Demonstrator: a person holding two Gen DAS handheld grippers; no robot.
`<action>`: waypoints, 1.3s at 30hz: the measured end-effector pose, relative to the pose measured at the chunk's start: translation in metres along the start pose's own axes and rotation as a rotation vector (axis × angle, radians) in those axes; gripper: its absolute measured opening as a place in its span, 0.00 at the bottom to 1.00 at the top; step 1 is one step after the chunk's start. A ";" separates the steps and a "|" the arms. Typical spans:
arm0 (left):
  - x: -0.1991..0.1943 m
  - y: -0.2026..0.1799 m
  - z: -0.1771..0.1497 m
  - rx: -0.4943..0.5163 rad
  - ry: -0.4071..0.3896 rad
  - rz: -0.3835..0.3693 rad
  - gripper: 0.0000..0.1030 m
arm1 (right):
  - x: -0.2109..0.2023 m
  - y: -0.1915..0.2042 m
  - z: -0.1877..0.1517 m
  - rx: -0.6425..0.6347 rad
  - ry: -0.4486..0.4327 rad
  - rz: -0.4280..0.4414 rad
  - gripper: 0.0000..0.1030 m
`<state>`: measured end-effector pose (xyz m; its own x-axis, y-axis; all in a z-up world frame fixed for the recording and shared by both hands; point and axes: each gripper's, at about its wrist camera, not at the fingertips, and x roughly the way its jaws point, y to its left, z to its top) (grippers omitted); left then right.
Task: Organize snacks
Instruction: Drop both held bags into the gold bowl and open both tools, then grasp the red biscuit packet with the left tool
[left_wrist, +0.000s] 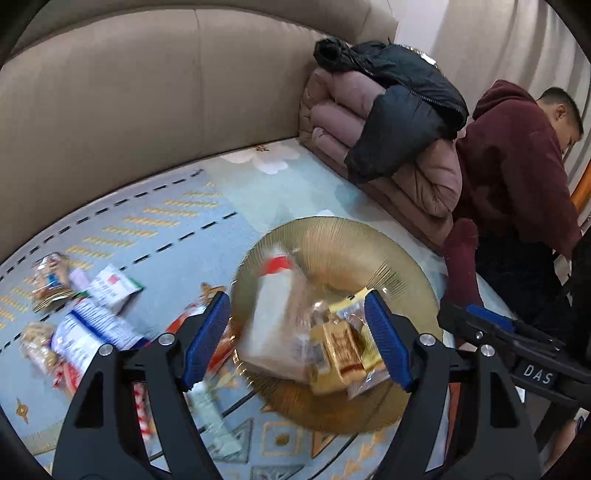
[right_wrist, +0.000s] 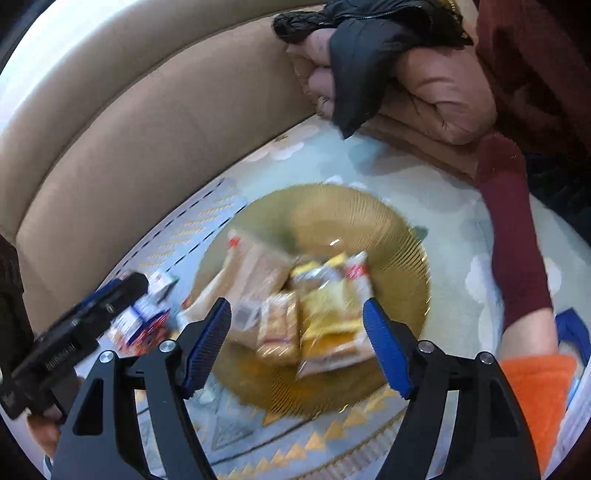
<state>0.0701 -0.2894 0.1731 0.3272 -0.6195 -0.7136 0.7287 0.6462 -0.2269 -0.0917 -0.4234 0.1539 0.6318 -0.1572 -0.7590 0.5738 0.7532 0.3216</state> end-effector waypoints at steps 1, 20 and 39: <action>-0.012 0.006 -0.005 -0.007 -0.009 0.003 0.74 | -0.006 0.008 -0.007 -0.014 0.004 0.011 0.73; -0.186 0.170 -0.140 -0.231 -0.072 0.256 0.89 | 0.021 0.155 -0.187 -0.411 0.150 0.103 0.87; -0.092 0.200 -0.193 -0.309 0.157 0.193 0.77 | 0.072 0.146 -0.191 -0.399 0.207 0.028 0.87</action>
<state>0.0692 -0.0174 0.0653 0.3269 -0.4131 -0.8500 0.4397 0.8626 -0.2501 -0.0621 -0.2026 0.0385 0.5038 -0.0328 -0.8632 0.2867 0.9490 0.1312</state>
